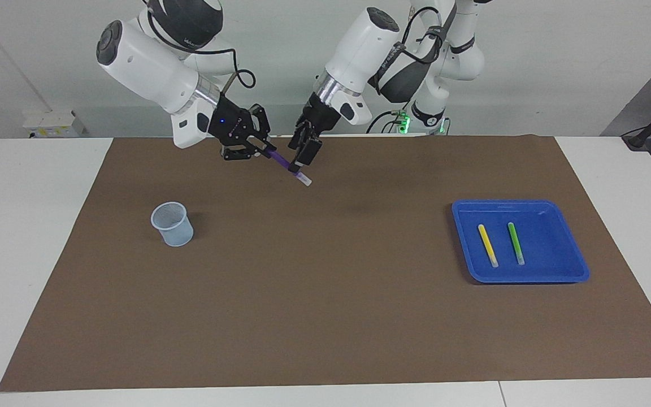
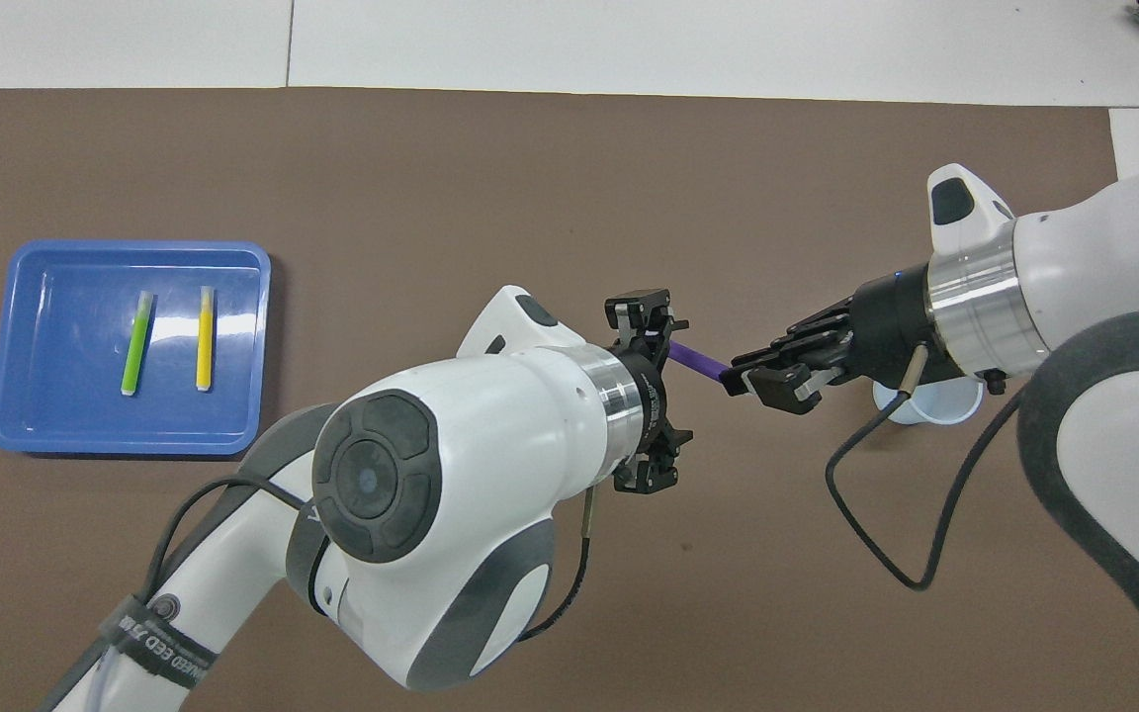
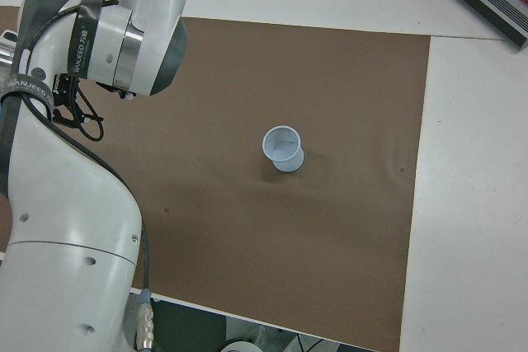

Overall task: Right arm passes pens to left for tray arrangement
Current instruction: 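Close the left gripper on the purple pen's free end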

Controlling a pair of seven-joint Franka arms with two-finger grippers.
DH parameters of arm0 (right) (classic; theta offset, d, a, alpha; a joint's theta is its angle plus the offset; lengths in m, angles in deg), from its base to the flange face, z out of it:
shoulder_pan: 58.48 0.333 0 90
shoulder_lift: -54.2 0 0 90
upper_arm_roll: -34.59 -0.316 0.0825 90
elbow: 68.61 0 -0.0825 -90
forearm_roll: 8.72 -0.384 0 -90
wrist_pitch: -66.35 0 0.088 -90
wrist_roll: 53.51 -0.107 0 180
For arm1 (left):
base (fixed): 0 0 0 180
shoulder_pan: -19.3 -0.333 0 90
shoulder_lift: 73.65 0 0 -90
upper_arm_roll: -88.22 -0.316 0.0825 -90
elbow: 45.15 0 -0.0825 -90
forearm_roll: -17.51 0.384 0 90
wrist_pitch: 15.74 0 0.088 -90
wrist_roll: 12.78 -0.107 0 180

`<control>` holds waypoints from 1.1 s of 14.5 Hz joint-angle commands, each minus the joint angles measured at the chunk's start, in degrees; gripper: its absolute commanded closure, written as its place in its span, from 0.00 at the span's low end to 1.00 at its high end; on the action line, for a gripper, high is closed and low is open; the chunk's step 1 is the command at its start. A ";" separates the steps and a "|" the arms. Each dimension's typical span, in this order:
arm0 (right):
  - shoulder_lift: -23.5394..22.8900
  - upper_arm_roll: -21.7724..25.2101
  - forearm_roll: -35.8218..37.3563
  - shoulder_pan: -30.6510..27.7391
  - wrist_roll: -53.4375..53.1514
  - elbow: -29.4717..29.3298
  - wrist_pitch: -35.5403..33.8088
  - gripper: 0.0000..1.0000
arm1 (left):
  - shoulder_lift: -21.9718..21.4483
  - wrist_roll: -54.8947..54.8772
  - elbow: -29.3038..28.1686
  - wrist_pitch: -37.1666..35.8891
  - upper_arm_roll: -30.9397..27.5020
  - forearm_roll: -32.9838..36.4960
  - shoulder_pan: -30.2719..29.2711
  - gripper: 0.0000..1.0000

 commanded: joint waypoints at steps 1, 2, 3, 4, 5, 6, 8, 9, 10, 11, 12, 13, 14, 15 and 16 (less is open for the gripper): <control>1.09 -0.03 -2.47 0.26 2.17 1.68 1.47 1.00 | -0.43 4.36 -0.12 2.03 -0.59 3.74 2.58 0.00; 1.09 -0.03 -2.48 0.35 2.17 1.68 1.56 1.00 | -0.43 5.33 -0.30 2.82 -0.59 4.10 2.76 0.01; 1.09 -0.03 -2.48 0.35 2.17 1.68 1.56 1.00 | -0.34 5.34 -0.38 2.92 -0.59 4.11 2.76 0.03; 1.09 -0.03 -2.48 0.35 2.26 1.68 1.56 1.00 | -0.43 5.34 -0.47 2.83 -0.59 4.20 2.76 0.09; 1.09 -0.03 -2.48 0.35 2.26 1.68 1.56 1.00 | -0.43 5.34 -0.47 2.66 -0.59 4.20 2.76 0.11; 1.09 -0.12 -2.48 0.35 2.34 1.68 1.56 1.00 | -0.34 5.34 -0.30 2.40 -0.59 4.20 2.67 0.16; 1.09 -0.12 -2.48 0.35 2.34 1.68 1.56 1.00 | -0.43 4.81 -0.38 2.22 -0.67 4.20 2.24 0.17; 1.09 -0.04 -2.48 0.35 2.43 1.68 1.56 1.00 | -0.43 4.72 -0.47 1.96 -0.76 4.20 2.06 0.17; 1.09 -0.03 -2.56 0.35 2.87 1.68 1.56 1.00 | -0.52 4.37 -0.56 1.78 -0.94 4.20 1.88 0.17; 1.09 -0.03 -2.74 0.35 3.05 1.68 1.56 1.00 | -0.52 4.28 -0.56 1.78 -1.03 4.20 1.62 0.17; 1.00 -0.03 -3.00 0.26 3.22 1.68 1.56 1.00 | -0.61 4.20 -0.65 1.78 -1.11 4.20 1.45 0.17; 1.09 -0.03 -3.09 0.26 3.48 1.68 1.56 1.00 | -0.69 3.76 -1.00 1.69 -1.20 4.20 1.44 0.17; 1.00 -0.03 -3.18 0.26 3.57 1.68 1.56 1.00 | -0.78 2.89 -1.35 1.34 -1.29 4.20 1.44 0.17; 1.00 -0.03 -3.18 0.26 3.57 1.68 1.56 1.00 | -0.78 2.70 -1.35 1.16 -1.29 4.20 1.44 0.18; 1.00 -0.03 -3.18 0.26 3.57 1.68 1.56 1.00 | -0.78 2.79 -1.35 0.99 -1.29 4.20 1.44 0.23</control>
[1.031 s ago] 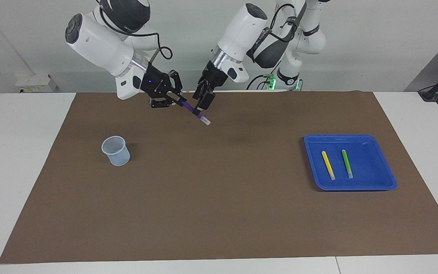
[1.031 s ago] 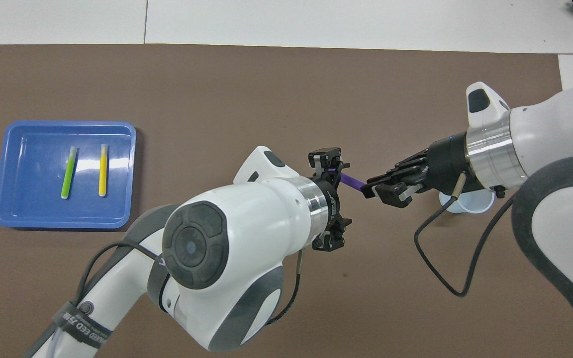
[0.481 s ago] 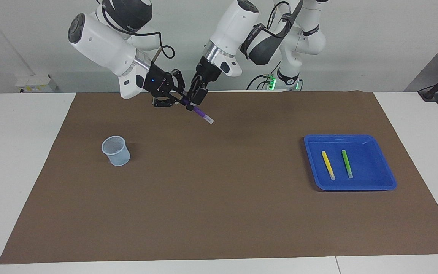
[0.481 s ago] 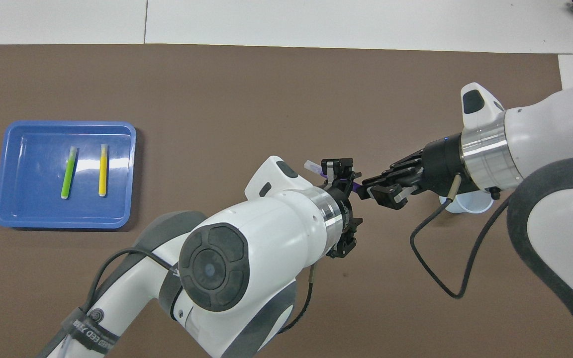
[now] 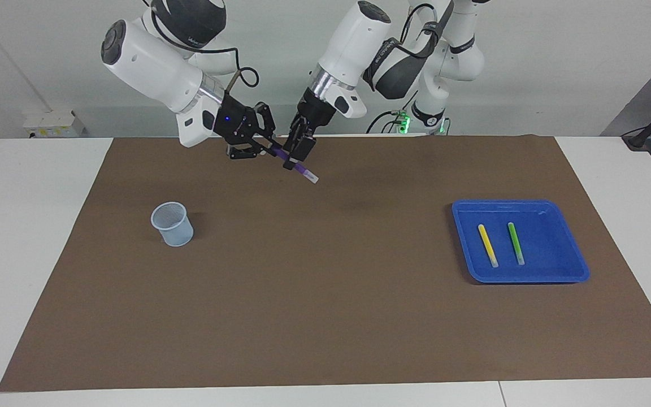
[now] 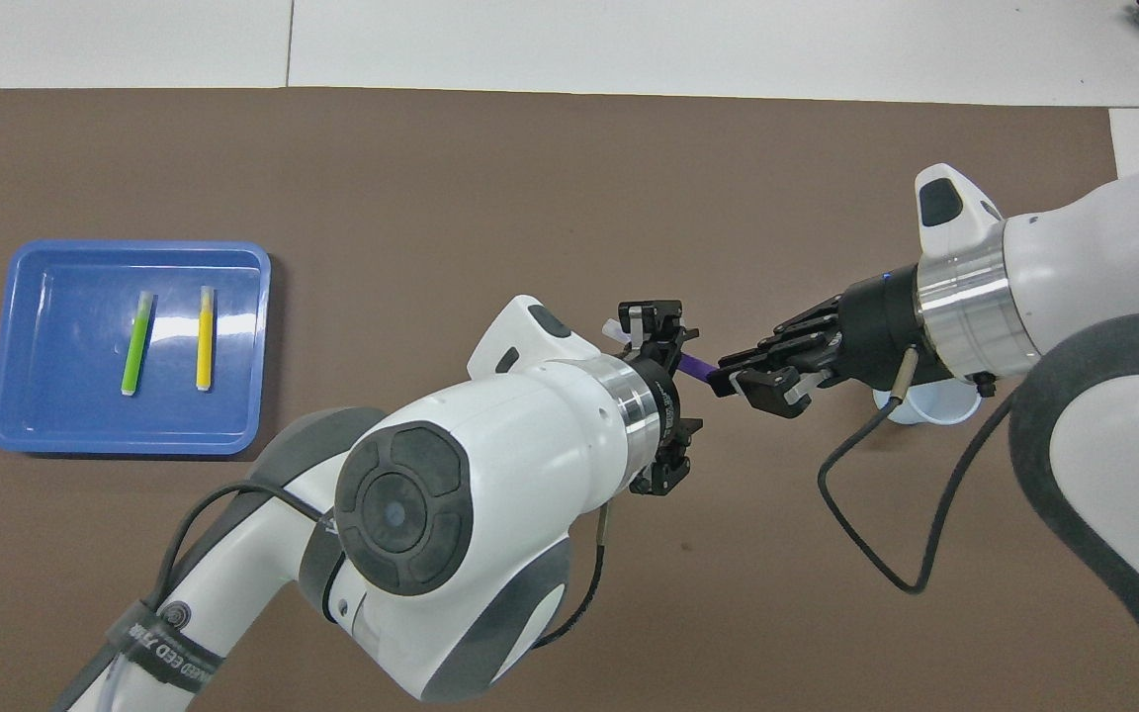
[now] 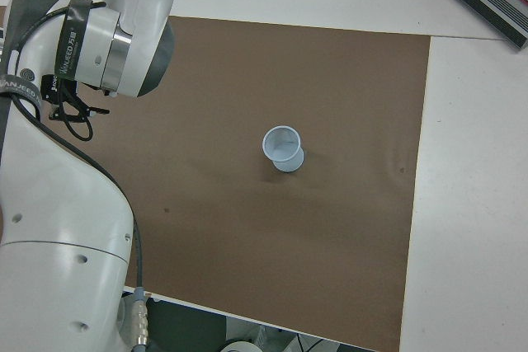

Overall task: Right arm passes pens to left for tray arrangement
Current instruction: 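Close the left gripper on the purple pen's free end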

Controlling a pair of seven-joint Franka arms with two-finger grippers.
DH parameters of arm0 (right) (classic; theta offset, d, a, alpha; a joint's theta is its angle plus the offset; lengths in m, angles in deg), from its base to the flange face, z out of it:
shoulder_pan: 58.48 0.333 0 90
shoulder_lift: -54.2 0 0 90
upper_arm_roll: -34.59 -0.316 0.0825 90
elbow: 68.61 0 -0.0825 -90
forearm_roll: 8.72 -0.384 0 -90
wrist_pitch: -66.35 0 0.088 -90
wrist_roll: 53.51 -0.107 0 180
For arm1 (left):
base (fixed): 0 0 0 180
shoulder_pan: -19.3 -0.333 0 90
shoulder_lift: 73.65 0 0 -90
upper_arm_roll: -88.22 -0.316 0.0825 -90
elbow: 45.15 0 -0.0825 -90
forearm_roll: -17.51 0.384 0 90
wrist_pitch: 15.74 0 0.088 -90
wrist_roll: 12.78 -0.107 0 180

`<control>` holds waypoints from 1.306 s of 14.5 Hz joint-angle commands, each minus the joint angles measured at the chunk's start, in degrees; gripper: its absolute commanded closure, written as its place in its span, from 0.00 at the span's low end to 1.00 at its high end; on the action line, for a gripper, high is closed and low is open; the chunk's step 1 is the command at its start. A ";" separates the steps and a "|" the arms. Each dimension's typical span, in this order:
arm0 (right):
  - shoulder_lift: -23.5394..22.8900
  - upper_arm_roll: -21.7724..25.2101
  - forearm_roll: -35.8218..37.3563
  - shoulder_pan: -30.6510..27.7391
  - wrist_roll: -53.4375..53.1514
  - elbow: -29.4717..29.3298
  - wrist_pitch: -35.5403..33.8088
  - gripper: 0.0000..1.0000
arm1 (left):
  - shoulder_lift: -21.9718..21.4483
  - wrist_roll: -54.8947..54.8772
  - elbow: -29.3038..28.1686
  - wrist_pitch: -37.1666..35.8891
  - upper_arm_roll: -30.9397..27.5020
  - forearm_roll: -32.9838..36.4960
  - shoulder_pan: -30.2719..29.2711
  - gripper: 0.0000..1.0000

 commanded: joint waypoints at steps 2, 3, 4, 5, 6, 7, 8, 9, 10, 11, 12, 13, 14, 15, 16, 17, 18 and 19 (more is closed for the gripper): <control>1.09 -0.07 -2.29 -0.40 2.03 1.68 1.29 1.00 | -0.88 -0.49 -1.00 -0.61 -0.15 0.77 -0.16 0.37; 1.00 -0.07 -2.38 -0.40 2.03 1.68 1.29 1.00 | -0.79 -0.49 -0.91 -0.61 -0.15 0.77 -0.16 0.45; 1.00 -0.07 -2.38 -0.40 2.11 1.68 1.29 1.00 | -0.79 -0.49 -0.73 -0.61 -0.15 0.77 -0.16 0.49; 1.00 -0.07 -2.38 -0.40 2.11 1.68 1.29 1.00 | -0.79 -0.57 -0.64 -1.04 -0.15 0.77 -0.16 0.49; 1.00 -0.07 -2.38 -0.40 2.20 1.68 1.29 1.00 | -0.79 -0.66 -0.38 -2.79 -0.15 0.77 -0.25 0.49; 1.00 -0.07 -2.38 -0.40 2.38 1.68 1.29 1.00 | -0.88 -0.75 -0.12 -4.20 -0.24 0.77 -0.25 0.48; 1.00 -0.07 -2.38 -0.40 2.47 1.68 1.29 1.00 | -1.06 -0.75 0.06 -4.82 -0.24 0.77 -0.25 0.48; 1.00 -0.07 -2.38 -0.40 2.47 1.68 1.29 1.00 | -1.32 -0.75 0.06 -4.91 -0.24 0.77 -0.34 0.48; 1.00 -0.07 -2.38 -0.40 2.47 1.68 1.29 1.00 | -1.41 -0.75 0.06 -5.09 -0.33 0.77 -0.34 0.48; 1.00 -0.07 -2.38 -0.40 2.38 1.59 1.38 1.00 | -1.50 -0.75 0.06 -5.35 -0.67 0.77 -0.34 0.48; 1.00 -0.07 -2.47 -0.40 2.29 1.59 1.38 1.00 | -1.50 -0.75 0.06 -5.27 -0.77 0.77 -0.25 0.48; 1.00 -0.07 -2.64 -0.31 2.12 1.59 1.38 1.00 | -1.58 -0.66 -0.11 -4.48 -0.77 0.77 -0.16 0.48; 1.00 -0.07 -2.64 -0.31 1.59 1.59 1.38 1.00 | -1.50 -0.57 -0.03 -4.30 -0.77 0.77 -0.16 0.49; 1.00 -0.07 -2.56 -0.31 1.33 1.59 1.38 1.00 | -1.41 -0.57 -0.03 -4.13 -0.77 0.77 -0.16 0.54; 1.00 -0.07 -2.56 -0.31 0.98 1.50 1.38 1.00 | -1.41 -0.49 -0.03 -3.60 -0.77 0.94 -0.25 0.65; 1.00 -0.07 -2.56 -0.31 0.80 1.50 1.38 1.00 | -1.32 0.04 -0.03 -2.38 -0.77 0.94 -0.34 0.75; 0.91 0.02 -2.21 -0.31 0.71 1.33 1.38 1.00 | -1.23 0.39 -0.12 -1.06 -0.77 0.94 -0.34 0.81; 0.91 0.02 -1.86 -0.31 0.53 1.33 1.38 1.00 | -0.97 1.09 -0.20 0.08 -0.85 0.94 -0.34 0.84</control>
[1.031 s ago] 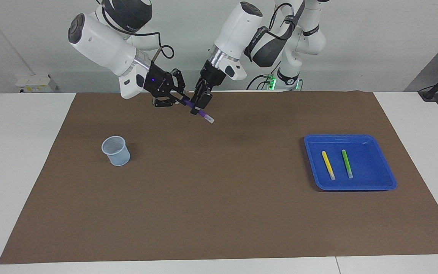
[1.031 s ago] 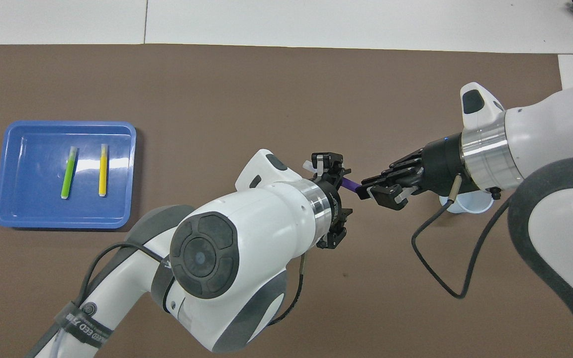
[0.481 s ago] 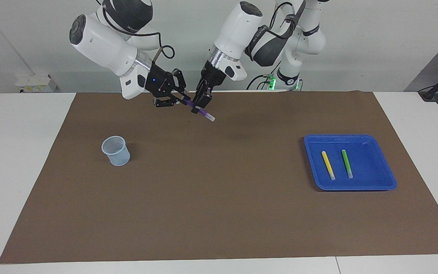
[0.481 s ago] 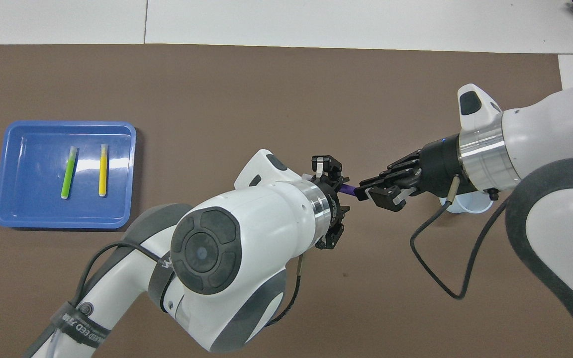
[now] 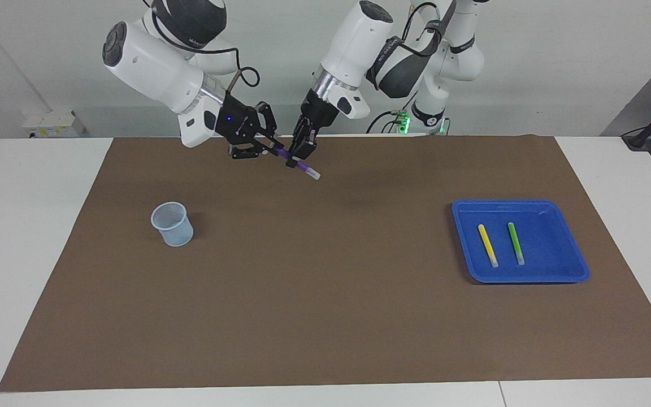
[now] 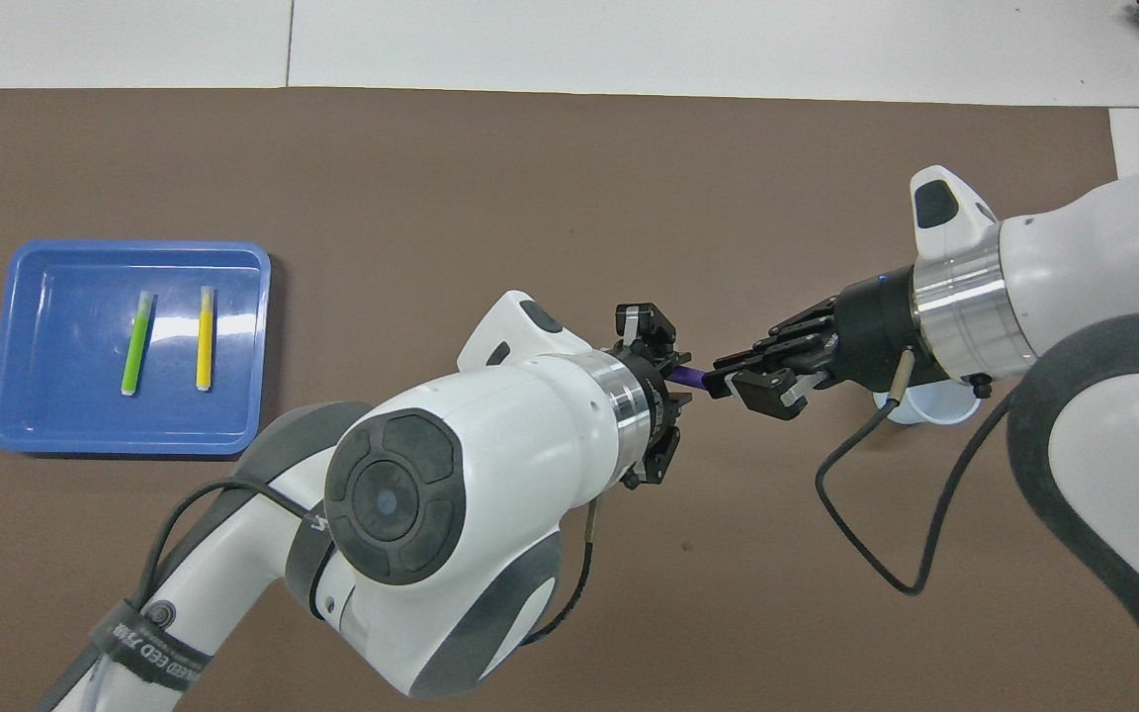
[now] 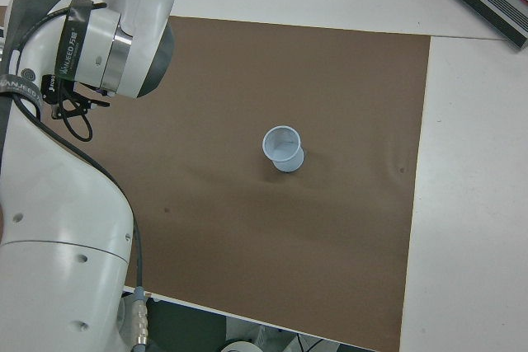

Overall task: Right arm passes pens to left for tray arrangement
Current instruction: 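Close the left gripper on the purple pen's free end, then open the right gripper and pull back while the left gripper withdraws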

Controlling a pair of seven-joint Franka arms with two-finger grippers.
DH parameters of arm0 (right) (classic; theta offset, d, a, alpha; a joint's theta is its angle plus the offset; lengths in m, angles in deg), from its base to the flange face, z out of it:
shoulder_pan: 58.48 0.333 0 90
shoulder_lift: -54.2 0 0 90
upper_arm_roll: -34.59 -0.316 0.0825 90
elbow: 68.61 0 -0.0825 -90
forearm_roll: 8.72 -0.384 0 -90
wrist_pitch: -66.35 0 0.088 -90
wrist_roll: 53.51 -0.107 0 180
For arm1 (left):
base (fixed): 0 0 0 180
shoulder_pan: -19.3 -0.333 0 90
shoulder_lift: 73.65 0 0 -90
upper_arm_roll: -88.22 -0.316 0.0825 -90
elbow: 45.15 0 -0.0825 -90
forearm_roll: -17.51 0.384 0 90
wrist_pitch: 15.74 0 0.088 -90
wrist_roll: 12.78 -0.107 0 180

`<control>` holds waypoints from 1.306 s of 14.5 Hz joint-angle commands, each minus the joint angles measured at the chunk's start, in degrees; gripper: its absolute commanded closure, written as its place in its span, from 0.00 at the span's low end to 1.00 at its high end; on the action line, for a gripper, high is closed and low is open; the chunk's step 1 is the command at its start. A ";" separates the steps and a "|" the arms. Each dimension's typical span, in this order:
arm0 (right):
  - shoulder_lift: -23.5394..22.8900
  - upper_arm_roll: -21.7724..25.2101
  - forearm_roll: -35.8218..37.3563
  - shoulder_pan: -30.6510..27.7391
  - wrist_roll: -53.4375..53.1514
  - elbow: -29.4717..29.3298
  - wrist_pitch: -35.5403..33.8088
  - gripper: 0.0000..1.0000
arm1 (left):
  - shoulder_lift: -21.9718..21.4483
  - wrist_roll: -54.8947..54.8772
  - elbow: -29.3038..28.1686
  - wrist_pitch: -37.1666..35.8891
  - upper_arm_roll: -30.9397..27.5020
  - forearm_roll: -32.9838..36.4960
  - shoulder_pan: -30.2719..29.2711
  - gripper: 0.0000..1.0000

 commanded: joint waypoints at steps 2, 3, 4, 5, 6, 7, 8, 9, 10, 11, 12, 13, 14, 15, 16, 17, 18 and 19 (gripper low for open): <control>0.91 -0.02 -0.93 -0.47 0.00 1.14 0.80 1.00 | -0.38 3.09 -0.55 3.68 -0.35 0.76 -0.38 0.97; 0.91 -0.02 -0.93 -0.47 0.00 1.14 0.80 1.00 | -0.38 2.92 -0.46 3.43 -0.53 1.02 -0.38 1.00; 0.91 -0.10 -0.93 -0.47 0.00 1.14 0.80 1.00 | -0.38 3.10 -0.46 3.42 -0.45 2.51 -0.38 1.00; 0.91 -0.11 -0.93 -0.47 0.00 1.14 0.80 1.00 | -0.38 3.19 -0.46 3.34 -0.44 3.30 -0.29 1.00; 0.91 -0.11 -0.93 -0.47 0.00 1.14 0.80 1.00 | -0.38 3.19 -0.46 3.16 -0.44 3.31 -0.38 1.00; 0.91 -0.11 -0.93 -0.47 0.00 1.14 0.80 1.00 | -0.38 3.19 -0.46 3.16 -0.44 3.40 -0.29 1.00; 0.91 -0.11 -0.93 -0.47 0.00 1.14 0.80 1.00 | -0.38 3.19 -0.46 3.07 -0.53 3.40 -0.38 1.00; 0.91 -0.11 -0.93 -0.47 0.00 1.05 0.80 1.00 | -0.38 3.19 -0.46 2.99 -0.53 3.40 -0.38 1.00; 0.91 -0.02 -0.75 -0.47 -0.09 1.05 0.80 0.91 | -0.38 3.10 -0.46 2.81 -0.53 3.40 -0.38 1.00; 0.91 -0.02 -0.49 -0.47 0.00 1.05 0.80 0.86 | -0.38 2.58 -0.29 1.59 -0.79 3.57 -0.38 1.00; 0.91 -0.02 0.38 -0.47 0.00 1.05 0.80 0.77 | -0.46 1.87 0.06 -0.68 -1.67 3.92 -1.42 1.00; 0.91 -0.02 1.52 -0.47 0.17 0.96 0.89 0.49 | -0.55 -0.48 0.15 -3.14 -1.76 4.10 -2.91 1.00; 0.82 -0.02 2.32 -0.47 0.35 0.96 0.89 0.09 | -0.73 -3.29 0.42 -5.43 -1.68 3.76 -4.15 1.00; 0.82 -0.02 2.59 -0.55 0.44 0.96 0.89 0.00 | -0.73 -4.62 0.85 -7.19 -1.76 3.58 -5.11 1.00; 0.73 -0.02 3.11 -0.55 0.52 0.96 0.89 0.00 | -0.73 -4.90 1.38 -7.99 -1.85 3.58 -5.65 1.00; 0.73 -0.02 3.64 -0.64 0.53 0.87 0.80 0.00 | -0.81 -5.42 1.21 -8.26 -1.94 3.58 -6.17 1.00; 0.73 -0.02 4.25 -0.82 0.53 0.87 0.80 0.00 | -0.99 -8.21 0.86 -9.48 -1.94 3.58 -7.31 1.00; 0.65 -0.02 4.95 -0.99 0.61 0.87 0.80 0.00 | -1.08 -13.11 0.86 -12.89 -1.76 3.40 -9.32 1.00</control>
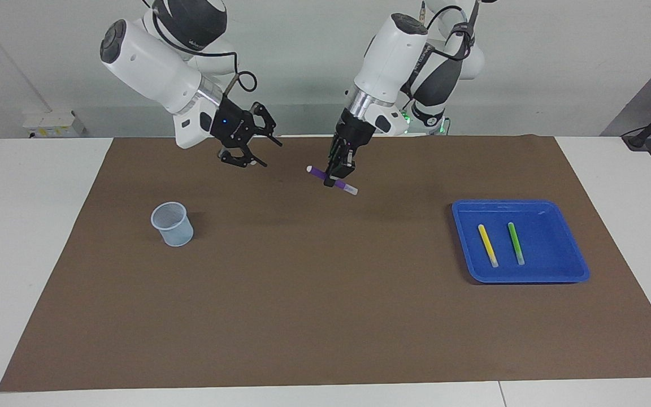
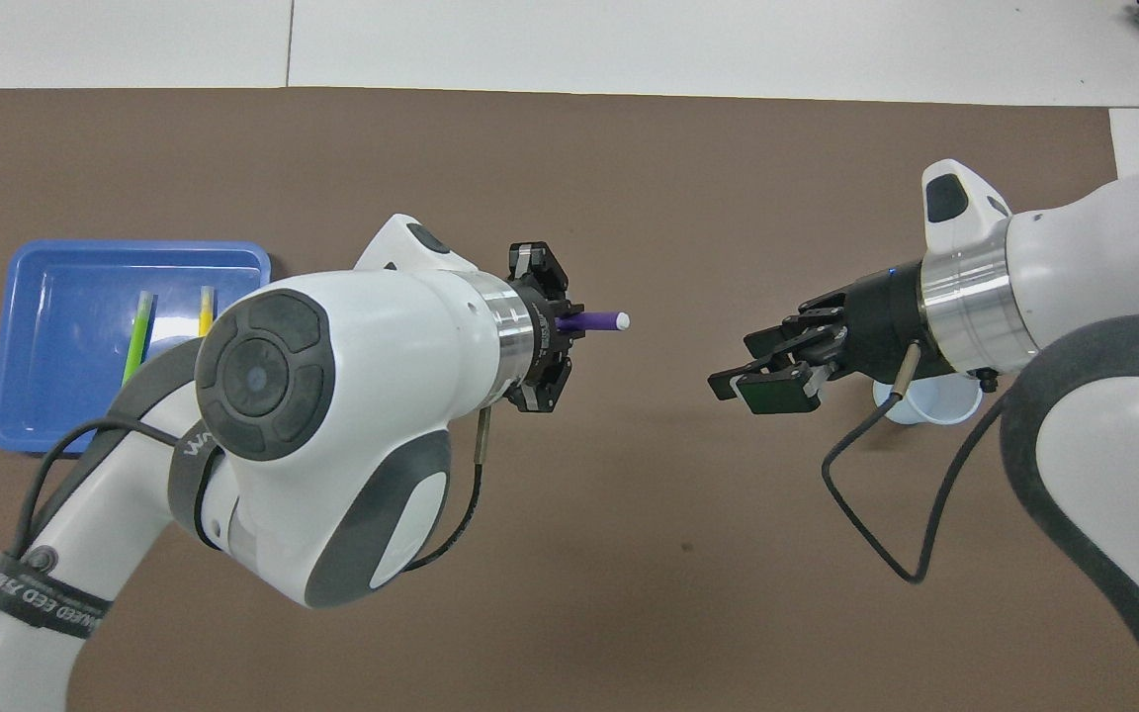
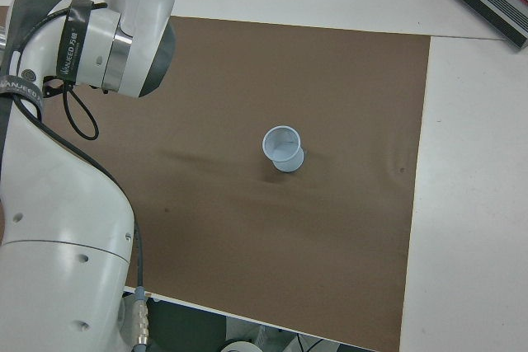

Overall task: Right arm passes pens to left for tray arrangement
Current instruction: 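Open the right gripper and pull back while the left gripper withdraws, then lower the purple pen into the blue tray with the left gripper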

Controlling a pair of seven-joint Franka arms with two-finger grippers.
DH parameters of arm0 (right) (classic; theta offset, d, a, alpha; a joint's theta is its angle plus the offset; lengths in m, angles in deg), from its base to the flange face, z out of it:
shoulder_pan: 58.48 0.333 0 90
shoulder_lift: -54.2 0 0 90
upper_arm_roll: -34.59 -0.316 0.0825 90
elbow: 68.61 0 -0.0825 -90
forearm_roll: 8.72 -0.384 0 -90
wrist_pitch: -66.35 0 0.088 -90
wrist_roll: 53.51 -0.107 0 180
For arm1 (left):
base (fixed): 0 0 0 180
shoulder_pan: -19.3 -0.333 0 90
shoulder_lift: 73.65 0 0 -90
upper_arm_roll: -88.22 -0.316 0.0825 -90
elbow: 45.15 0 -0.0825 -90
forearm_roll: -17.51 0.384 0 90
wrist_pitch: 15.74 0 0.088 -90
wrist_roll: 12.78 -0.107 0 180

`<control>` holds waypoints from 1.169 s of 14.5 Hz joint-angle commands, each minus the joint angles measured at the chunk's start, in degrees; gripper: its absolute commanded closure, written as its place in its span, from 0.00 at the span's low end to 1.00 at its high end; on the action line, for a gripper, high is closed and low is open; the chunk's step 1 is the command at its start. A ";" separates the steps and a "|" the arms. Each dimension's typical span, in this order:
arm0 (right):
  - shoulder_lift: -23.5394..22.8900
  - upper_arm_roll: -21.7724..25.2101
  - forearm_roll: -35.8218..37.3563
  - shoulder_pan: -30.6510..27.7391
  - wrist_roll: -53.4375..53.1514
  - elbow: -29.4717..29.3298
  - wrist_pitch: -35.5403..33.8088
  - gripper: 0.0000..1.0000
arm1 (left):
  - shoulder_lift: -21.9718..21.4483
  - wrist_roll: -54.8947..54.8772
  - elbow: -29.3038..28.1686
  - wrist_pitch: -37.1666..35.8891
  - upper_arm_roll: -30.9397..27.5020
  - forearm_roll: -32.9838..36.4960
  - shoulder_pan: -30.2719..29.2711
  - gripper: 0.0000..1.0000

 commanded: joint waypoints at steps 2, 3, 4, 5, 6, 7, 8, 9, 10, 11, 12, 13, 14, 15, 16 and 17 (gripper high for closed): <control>0.60 -0.08 4.13 -1.53 0.96 0.56 -0.45 0.00 | -1.37 -17.56 0.49 -13.39 0.38 -2.83 -7.59 1.00; 0.60 0.01 5.89 -1.88 1.05 0.30 -0.37 0.00 | -1.98 -24.06 0.49 -17.87 0.38 -3.29 -10.49 1.00; 0.60 0.10 7.64 -2.40 1.05 0.21 -0.37 0.00 | -2.51 -29.87 0.41 -21.22 0.29 -3.38 -12.95 1.00; 0.69 0.10 9.05 -3.19 0.97 0.12 -0.37 0.00 | -3.12 -34.63 -0.12 -23.34 0.12 -3.38 -15.07 1.00; 0.69 0.10 10.55 -3.98 0.97 -0.66 -0.37 0.00 | -3.30 -39.37 -0.12 -25.80 0.12 -3.38 -17.44 1.00; 0.69 0.10 12.65 -4.51 0.97 -1.19 -0.37 0.00 | -3.48 -44.21 -0.03 -27.91 0.12 -3.29 -19.63 1.00; 0.69 0.10 14.41 -4.87 0.71 -1.98 -0.45 0.00 | -3.92 -50.34 -0.21 -29.50 0.03 -3.29 -22.18 1.00; 0.69 0.18 14.95 -5.22 0.53 -2.33 -0.54 0.00 | -4.36 -56.67 -0.73 -30.99 -0.23 -3.29 -24.12 1.00; 0.69 0.27 15.31 -6.09 0.35 -2.86 -0.63 0.00 | -4.79 -63.43 -1.17 -32.58 -0.32 -2.94 -26.58 1.00; 0.69 0.27 16.70 -6.71 0.26 -3.04 -0.54 0.00 | -4.97 -69.51 -1.35 -33.72 -0.41 -2.59 -29.04 1.00; 0.69 0.27 18.63 -7.33 0.26 -4.00 -0.63 0.00 | -5.50 -74.44 -2.13 -34.17 -0.41 -2.42 -31.06 1.00; 0.69 0.27 20.56 -7.94 0.09 -4.70 -0.89 0.00 | -6.11 -80.23 -3.45 -34.09 -0.41 -2.33 -33.43 1.00; 0.69 0.27 22.32 -8.12 -0.70 -5.58 -1.24 0.00 | -6.73 -87.42 -4.68 -34.09 -0.41 -2.33 -35.63 1.00; 0.69 0.27 24.60 -8.21 -2.01 -6.46 -1.42 0.00 | -7.08 -93.93 -5.65 -34.00 -0.50 -2.24 -37.13 1.00; 0.60 0.27 27.15 -8.30 -2.89 -6.99 -1.42 0.00 | -7.08 -100.44 -5.92 -34.08 -0.58 -2.06 -39.41 1.00; 0.60 0.36 28.74 -8.39 -2.99 -7.17 -1.42 0.00 | -7.00 -105.20 -5.84 -34.00 -0.59 -1.80 -41.00 1.00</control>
